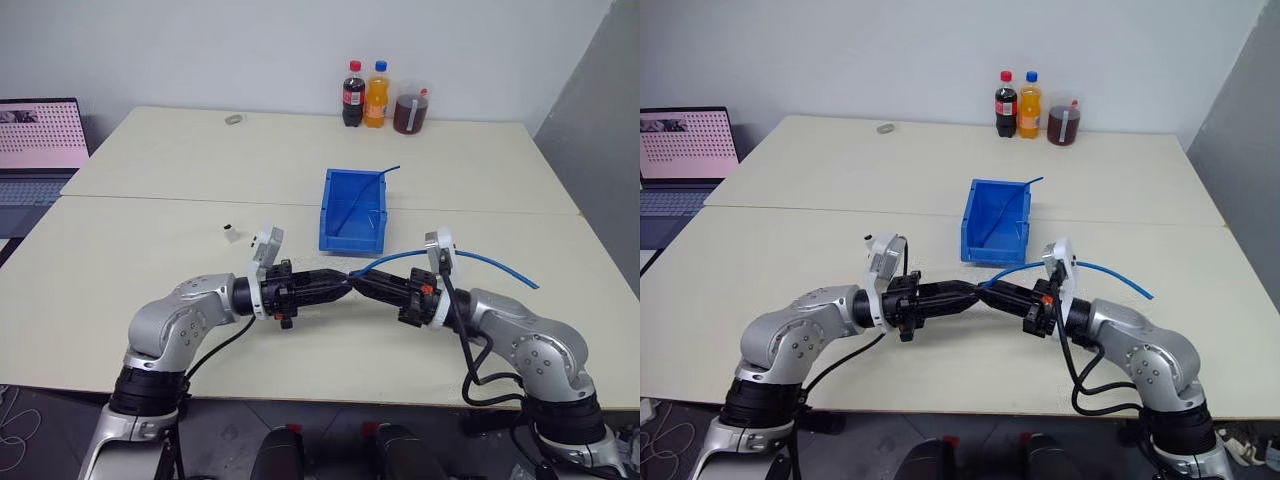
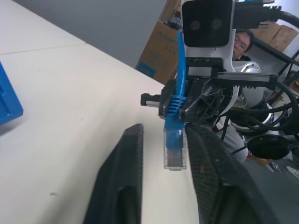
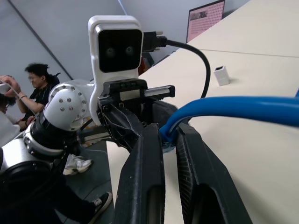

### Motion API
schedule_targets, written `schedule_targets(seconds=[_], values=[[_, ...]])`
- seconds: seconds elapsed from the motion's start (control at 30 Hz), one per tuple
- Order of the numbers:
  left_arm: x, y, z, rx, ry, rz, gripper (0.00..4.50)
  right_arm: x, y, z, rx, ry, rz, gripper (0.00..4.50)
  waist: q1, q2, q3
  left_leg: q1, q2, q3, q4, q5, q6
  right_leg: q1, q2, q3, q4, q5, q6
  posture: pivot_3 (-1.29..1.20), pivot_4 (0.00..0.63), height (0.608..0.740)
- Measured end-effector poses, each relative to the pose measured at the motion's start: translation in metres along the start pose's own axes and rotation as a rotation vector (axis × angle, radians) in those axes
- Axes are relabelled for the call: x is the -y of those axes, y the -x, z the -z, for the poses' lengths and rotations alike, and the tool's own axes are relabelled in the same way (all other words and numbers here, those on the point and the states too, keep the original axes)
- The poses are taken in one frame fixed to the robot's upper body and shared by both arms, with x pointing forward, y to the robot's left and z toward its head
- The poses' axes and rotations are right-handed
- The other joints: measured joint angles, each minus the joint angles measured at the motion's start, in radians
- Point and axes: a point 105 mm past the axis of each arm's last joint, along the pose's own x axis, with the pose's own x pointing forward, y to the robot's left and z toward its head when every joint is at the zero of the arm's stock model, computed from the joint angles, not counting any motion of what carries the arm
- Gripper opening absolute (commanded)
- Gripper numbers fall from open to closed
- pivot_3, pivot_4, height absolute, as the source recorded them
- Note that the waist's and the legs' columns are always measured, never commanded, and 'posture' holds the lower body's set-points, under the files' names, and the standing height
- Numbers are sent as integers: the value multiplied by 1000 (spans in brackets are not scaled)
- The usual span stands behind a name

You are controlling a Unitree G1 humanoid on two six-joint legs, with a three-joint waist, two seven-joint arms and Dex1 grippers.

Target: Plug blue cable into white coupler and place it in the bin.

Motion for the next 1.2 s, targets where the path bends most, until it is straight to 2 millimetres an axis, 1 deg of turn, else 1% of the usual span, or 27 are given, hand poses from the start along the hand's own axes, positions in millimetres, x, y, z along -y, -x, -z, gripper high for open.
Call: schedule_targets(seconds=[0.07,0.13,0.23,0.33,0.4,0.5,0.53,0.6,0.67,0.7,0.77,0.87,0.93,1.03,1.1,1.2], values=[[0,4,3,-17,11,-8,2554,-1,0,4,-22,4,-12,77,0,0,0,0,0,0,0,0,0,0,0,0,0,0,0,0,150,740],[-1,14,9,-50,16,-39,3074,-1,0,6,-36,14,-13,74,-2,0,0,0,0,0,0,0,0,0,0,0,0,0,0,0,150,740],[-2,35,22,-127,-2,-113,3595,4,4,7,-49,27,7,72,-5,1,1,0,0,0,-1,0,0,-1,0,0,0,-1,-1,0,150,740],[-5,44,31,-149,-15,-165,4141,6,5,7,-51,41,20,72,-6,1,1,0,0,0,-1,0,0,-1,-1,0,0,-1,-1,0,150,740],[-21,56,37,-151,-80,-324,4474,11,7,9,-56,44,41,72,-5,1,1,0,0,0,-1,0,0,-1,-1,0,0,-1,-1,0,150,740],[-56,75,34,-115,-187,-635,4500,15,11,11,-67,56,64,72,3,1,1,0,0,0,0,0,0,0,-1,-1,0,0,-1,0,150,740],[-64,79,34,-102,-198,-710,4500,16,11,12,-69,62,68,72,4,0,1,0,0,0,0,0,0,0,-1,-1,0,0,-1,0,150,740],[-78,80,32,-59,-218,-847,4500,18,12,12,-71,65,71,71,7,0,1,0,0,1,0,0,0,0,-2,0,0,0,0,0,150,740],[-91,80,25,-1,-225,-978,4500,19,12,12,-74,72,75,71,9,-1,1,-1,0,1,0,0,0,0,-2,0,0,0,0,0,150,740],[-97,81,20,41,-225,-1070,4500,21,12,13,-74,75,78,71,8,-1,1,-1,0,1,0,0,0,0,-2,0,0,0,0,0,150,740],[-103,82,17,71,-225,-1165,4500,24,13,13,-80,78,91,71,7,-1,1,-1,0,1,0,0,0,0,-1,0,0,0,0,0,150,740],[-107,81,23,109,-185,-1290,4500,25,13,14,-81,76,95,71,3,-1,1,-1,0,0,0,0,0,0,-1,0,0,0,0,0,150,740],[-110,85,26,140,-155,-1397,4500,26,13,14,-80,78,97,70,3,-1,1,-1,0,0,0,0,0,0,-1,0,0,0,0,0,150,740],[-120,98,31,158,-100,-1560,4500,26,12,14,-77,84,101,60,5,-2,1,-1,-1,-1,0,0,0,1,-1,-1,0,1,1,0,150,740],[-123,102,30,163,-87,-1611,4500,27,12,14,-78,86,104,59,5,-2,1,-1,-1,0,0,0,0,1,-1,0,0,1,1,0,150,740],[-131,103,27,149,-84,-1655,4500,27,12,14,-77,87,106,58,6,-2,1,-1,-1,-1,0,0,0,1,-1,0,0,1,1,0,150,740]])
